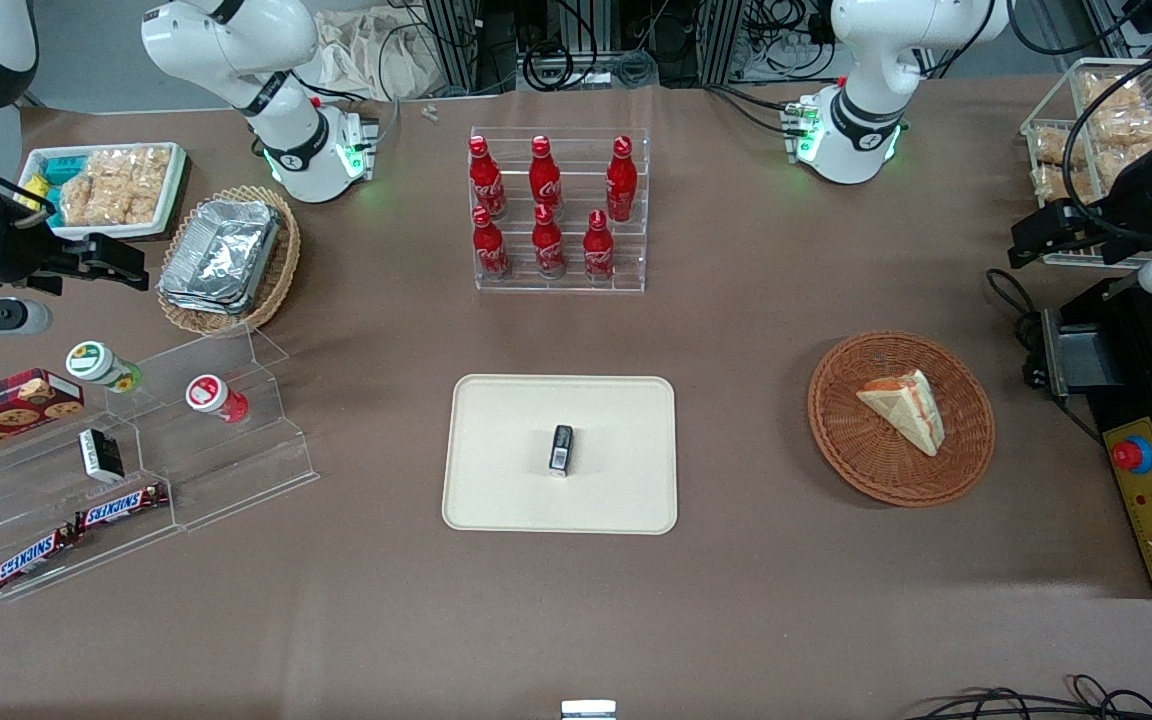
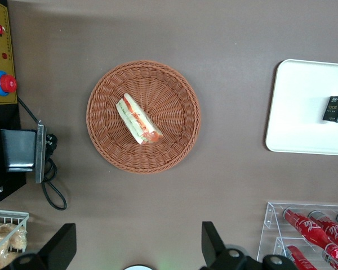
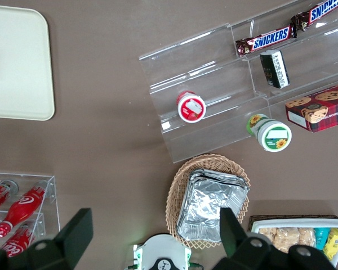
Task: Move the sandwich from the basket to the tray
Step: 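Move the left gripper down over the sandwich in the wicker basket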
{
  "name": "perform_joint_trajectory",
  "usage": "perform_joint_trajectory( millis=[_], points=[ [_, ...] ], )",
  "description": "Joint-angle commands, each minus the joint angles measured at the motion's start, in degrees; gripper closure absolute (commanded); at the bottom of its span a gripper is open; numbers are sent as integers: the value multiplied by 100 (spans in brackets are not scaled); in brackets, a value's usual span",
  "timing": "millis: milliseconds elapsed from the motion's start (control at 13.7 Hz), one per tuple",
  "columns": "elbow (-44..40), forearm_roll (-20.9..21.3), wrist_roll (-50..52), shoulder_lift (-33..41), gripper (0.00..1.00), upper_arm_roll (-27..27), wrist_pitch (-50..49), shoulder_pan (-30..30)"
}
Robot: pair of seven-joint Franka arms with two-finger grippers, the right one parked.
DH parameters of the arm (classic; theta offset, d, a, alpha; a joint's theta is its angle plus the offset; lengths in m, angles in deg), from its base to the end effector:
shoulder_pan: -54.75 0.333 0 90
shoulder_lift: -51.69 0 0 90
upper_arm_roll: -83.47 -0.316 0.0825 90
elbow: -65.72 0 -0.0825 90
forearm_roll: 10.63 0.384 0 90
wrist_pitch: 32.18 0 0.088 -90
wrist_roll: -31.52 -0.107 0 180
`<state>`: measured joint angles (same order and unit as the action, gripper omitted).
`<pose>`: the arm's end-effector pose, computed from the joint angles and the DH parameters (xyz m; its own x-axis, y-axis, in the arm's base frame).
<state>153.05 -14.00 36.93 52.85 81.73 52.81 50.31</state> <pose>0.5386 -0.0319 0.6500 0.9988 0.0420 -0.0259 0.0434 -0.9974 0.0571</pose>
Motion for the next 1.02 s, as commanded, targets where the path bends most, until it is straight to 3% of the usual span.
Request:
perform_joint_trajectory(
  millis=[0,293,512,659,951],
  points=[
    [-128,47,-84,15,0,-81,-229,-101],
    [-6,187,99,-185,0,-81,-247,-83],
    [311,187,1633,-562,0,-90,-81,-75],
    [687,196,2226,-783,0,-90,654,-75],
    [2365,231,3368,-748,0,-99,2938,-75]
  ],
)
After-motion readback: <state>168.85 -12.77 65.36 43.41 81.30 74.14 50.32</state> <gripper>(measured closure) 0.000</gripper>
